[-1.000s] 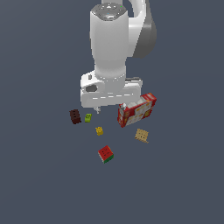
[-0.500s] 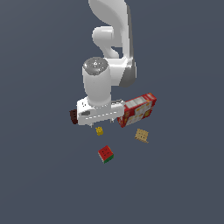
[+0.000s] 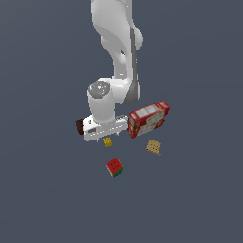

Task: Pick up a designated object from a clutter of objects.

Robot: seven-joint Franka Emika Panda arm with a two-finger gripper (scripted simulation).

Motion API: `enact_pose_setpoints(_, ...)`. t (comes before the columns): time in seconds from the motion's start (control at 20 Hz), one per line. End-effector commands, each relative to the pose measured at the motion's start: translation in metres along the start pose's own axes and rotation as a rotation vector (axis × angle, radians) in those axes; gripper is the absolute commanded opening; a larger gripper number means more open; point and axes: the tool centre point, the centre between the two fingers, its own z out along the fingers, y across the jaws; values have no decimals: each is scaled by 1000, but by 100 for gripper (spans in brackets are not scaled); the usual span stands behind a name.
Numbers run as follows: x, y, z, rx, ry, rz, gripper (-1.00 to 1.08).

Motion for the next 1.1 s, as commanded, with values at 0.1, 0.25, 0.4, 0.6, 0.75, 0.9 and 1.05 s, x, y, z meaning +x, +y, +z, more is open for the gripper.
enact_pose_setpoints(0.1,-6,1,12,2,-1,-16,100)
enact_pose_setpoints(0.25,-6,1,12,3,-2,-15,100)
enact_pose_setpoints(0.4,-6,1,14,3,-2,-15,100)
enact_pose_setpoints(0.6,-7,1,26,3,-2,-16,100)
enact_pose_setpoints(0.75,-7,1,41,3,-2,-17,100)
enact_pose_setpoints(0.9,-8,1,54,3,-1,-18,100)
enact_pose_setpoints(1.05,-7,1,61,3,-1,-18,100)
